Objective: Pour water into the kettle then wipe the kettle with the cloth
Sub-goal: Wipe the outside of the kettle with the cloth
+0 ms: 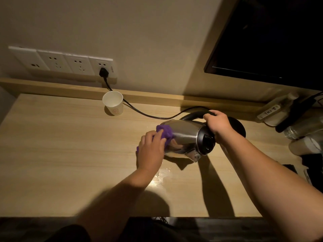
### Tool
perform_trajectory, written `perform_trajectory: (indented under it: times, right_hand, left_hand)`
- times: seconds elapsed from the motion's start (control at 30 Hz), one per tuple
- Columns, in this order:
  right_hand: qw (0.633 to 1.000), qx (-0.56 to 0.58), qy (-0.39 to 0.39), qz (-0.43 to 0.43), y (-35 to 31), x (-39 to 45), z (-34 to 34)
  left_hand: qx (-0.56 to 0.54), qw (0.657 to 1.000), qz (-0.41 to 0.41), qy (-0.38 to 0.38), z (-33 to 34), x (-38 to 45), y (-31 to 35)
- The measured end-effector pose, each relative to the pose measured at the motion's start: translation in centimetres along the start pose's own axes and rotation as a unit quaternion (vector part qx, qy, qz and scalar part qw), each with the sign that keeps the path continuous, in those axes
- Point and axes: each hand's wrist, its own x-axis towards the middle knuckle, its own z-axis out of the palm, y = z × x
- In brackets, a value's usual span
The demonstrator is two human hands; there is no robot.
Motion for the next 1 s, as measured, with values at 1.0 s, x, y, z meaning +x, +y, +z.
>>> perform_trajectory:
  times: [1.0]
  right_hand:
    - [0.999,0.013,-0.009,0.040,-0.3,0.4,-0.9]
  left_hand:
    - [-0.021,0.999,-0.024,-0.032,0.8,-1.7,-2.1]
